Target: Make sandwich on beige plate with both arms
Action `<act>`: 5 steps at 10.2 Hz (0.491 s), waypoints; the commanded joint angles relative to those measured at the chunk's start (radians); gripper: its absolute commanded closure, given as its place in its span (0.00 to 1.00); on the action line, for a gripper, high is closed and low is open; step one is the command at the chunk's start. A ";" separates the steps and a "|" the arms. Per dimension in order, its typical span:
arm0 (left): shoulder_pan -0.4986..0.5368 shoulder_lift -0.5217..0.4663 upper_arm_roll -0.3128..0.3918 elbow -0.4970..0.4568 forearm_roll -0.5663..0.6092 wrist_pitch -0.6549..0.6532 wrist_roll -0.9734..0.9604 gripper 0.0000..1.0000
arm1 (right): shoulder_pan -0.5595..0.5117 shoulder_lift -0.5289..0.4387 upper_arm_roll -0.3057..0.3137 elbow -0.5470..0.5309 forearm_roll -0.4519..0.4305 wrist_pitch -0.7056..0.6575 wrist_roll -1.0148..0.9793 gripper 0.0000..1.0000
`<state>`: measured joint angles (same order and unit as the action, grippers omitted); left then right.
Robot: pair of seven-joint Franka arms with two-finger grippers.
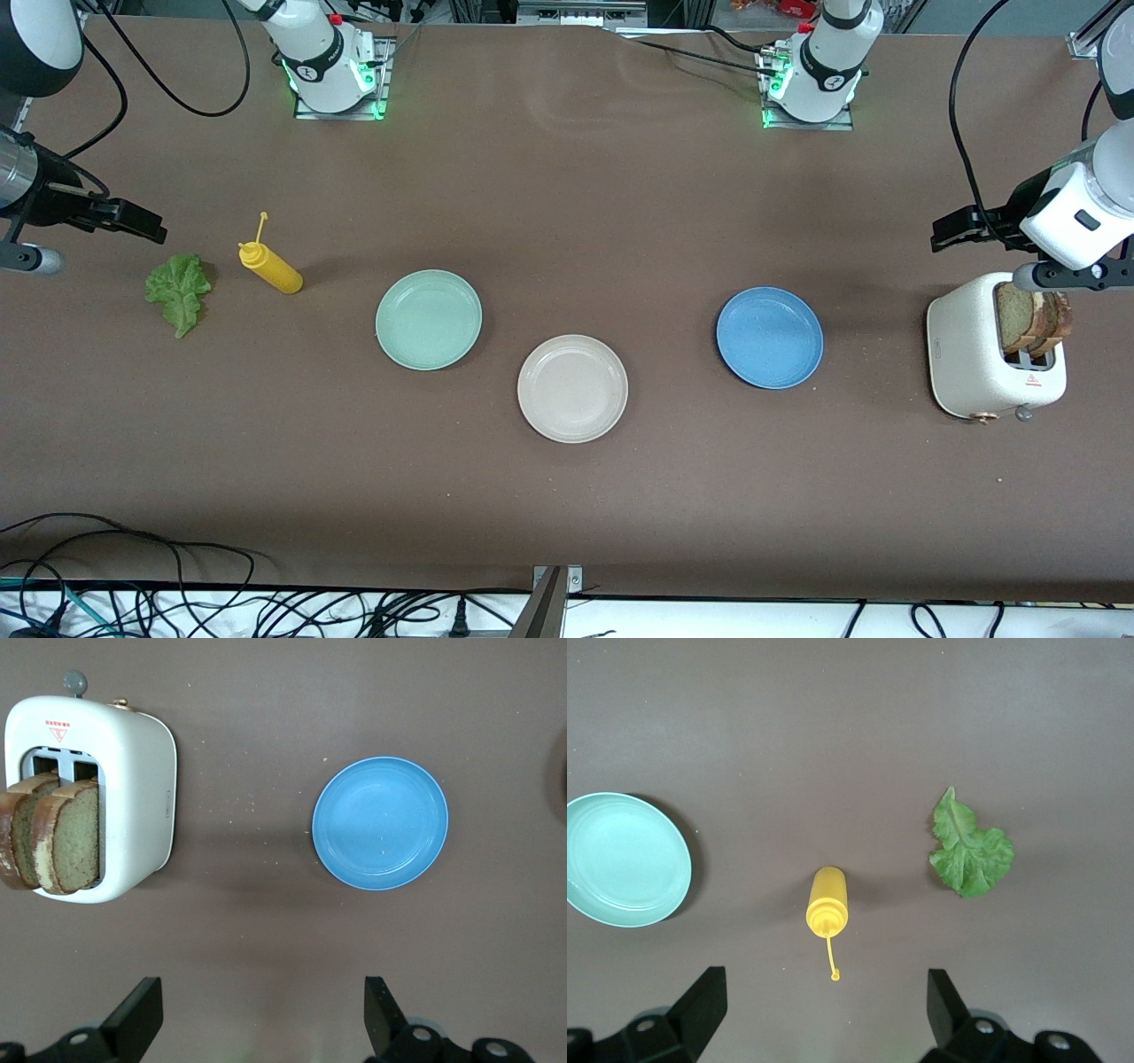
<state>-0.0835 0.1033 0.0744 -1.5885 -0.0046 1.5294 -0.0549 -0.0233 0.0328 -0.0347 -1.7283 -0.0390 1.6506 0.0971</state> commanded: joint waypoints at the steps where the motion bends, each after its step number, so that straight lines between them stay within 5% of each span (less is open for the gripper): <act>1: 0.004 0.015 0.001 0.028 -0.008 -0.014 0.018 0.00 | -0.001 0.001 0.001 0.010 -0.015 -0.002 0.001 0.00; 5: 0.004 0.021 0.001 0.030 -0.006 -0.014 0.018 0.00 | -0.001 0.001 0.001 0.010 -0.015 -0.002 0.000 0.00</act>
<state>-0.0832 0.1050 0.0747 -1.5885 -0.0046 1.5294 -0.0549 -0.0235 0.0328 -0.0349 -1.7283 -0.0390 1.6506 0.0971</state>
